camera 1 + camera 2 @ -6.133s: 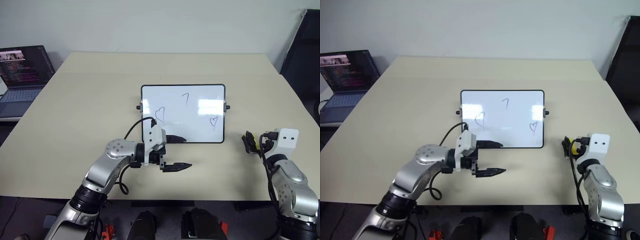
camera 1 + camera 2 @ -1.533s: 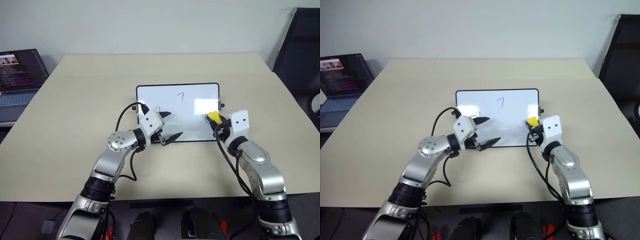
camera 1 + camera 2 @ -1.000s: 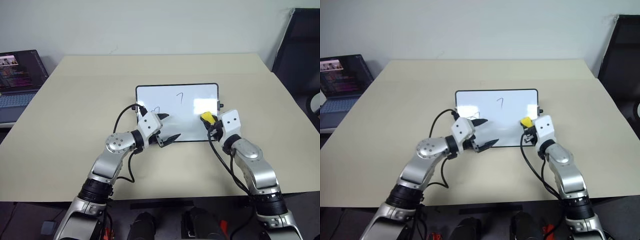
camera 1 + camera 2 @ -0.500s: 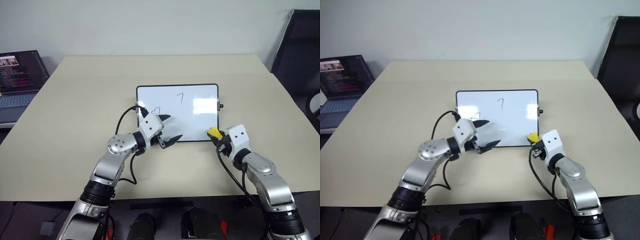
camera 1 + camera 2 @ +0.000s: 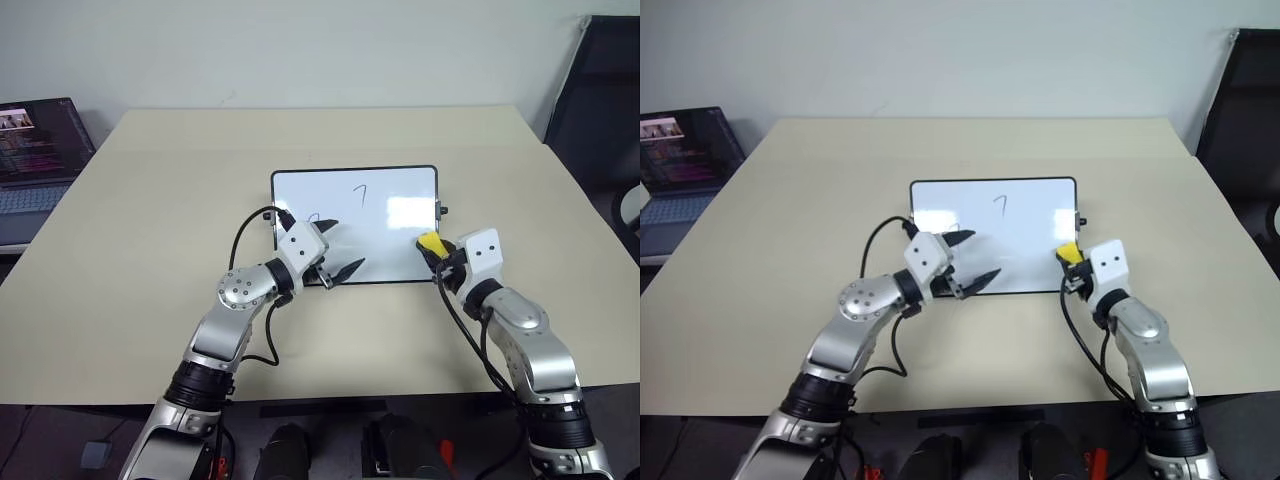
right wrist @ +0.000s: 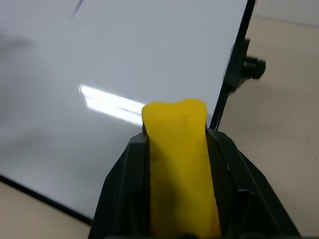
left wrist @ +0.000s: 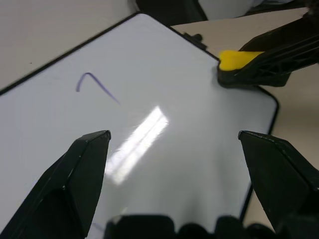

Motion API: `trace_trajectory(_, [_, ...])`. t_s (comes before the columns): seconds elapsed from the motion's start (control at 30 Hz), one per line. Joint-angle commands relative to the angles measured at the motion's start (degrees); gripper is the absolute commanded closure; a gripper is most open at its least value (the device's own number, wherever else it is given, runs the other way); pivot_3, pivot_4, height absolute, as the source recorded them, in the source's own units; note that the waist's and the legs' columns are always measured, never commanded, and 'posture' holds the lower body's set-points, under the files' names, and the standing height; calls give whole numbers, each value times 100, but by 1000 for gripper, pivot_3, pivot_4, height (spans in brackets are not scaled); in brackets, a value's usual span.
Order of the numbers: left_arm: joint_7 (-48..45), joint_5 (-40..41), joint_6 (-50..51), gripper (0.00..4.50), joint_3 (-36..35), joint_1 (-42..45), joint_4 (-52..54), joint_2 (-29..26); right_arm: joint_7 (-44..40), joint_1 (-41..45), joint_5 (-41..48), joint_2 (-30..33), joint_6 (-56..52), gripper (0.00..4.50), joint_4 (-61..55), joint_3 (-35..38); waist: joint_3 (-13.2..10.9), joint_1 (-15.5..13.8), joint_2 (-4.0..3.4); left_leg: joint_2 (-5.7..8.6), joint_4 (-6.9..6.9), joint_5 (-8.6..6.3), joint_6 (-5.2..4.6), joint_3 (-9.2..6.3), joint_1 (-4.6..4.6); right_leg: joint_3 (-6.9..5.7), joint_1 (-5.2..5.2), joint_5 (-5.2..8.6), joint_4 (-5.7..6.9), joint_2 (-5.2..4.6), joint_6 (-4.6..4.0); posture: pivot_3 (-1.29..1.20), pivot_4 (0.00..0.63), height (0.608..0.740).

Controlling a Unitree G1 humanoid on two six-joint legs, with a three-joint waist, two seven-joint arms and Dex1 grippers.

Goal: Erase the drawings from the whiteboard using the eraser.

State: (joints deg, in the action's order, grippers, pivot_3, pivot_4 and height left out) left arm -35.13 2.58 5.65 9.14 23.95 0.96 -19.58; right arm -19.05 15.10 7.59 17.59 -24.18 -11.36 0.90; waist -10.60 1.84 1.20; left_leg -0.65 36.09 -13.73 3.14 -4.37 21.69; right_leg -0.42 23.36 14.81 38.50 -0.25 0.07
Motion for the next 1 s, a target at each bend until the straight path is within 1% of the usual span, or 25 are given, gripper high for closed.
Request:
trace_trajectory(0.03, [506,-226,-18,0,-220,-68,305,20,20,366,-47,-72,372,3318,150,-16,0,-7,0,0,0,0,0,-1,1,0,0,0,0,0,0,0,150,740])
trace_trajectory(0.2, [951,-425,-33,0,-282,-163,354,100,132,884,-153,-261,629,3318,637,-133,0,-17,0,1,1,0,0,-3,1,0,0,-1,1,-2,-1,0,150,740])
trace_trajectory(0.33, [1041,-496,-51,0,-262,-158,334,105,95,1325,-202,-466,799,3318,970,-267,-1,-13,0,1,1,0,0,-3,0,-1,0,-1,3,-2,-1,0,150,740])
trace_trajectory(0.63, [1000,-485,-143,0,-315,-64,82,52,51,2381,-370,-926,1353,3318,2144,-586,-2,-12,-2,1,0,0,0,-3,2,-2,2,-1,3,-3,-2,0,150,740])
trace_trajectory(0.73, [975,-475,-148,0,-307,-59,70,50,76,2554,-460,-1022,1484,3318,2436,-627,-2,-15,-2,0,1,0,0,-3,2,-3,2,-1,4,-4,-2,0,150,740])
trace_trajectory(0.83, [945,-464,-122,0,-308,-33,88,38,167,2674,-656,-1099,1365,3318,2730,-776,-2,-16,-2,0,0,0,0,-3,2,-2,2,-1,4,-4,-3,0,150,740])
trace_trajectory(1.0, [897,-455,-137,0,-335,-23,61,-18,205,2751,-839,-1145,1366,3318,2926,-877,-2,-8,-3,-1,1,0,0,-3,0,-1,3,-2,8,-4,-4,0,150,740])
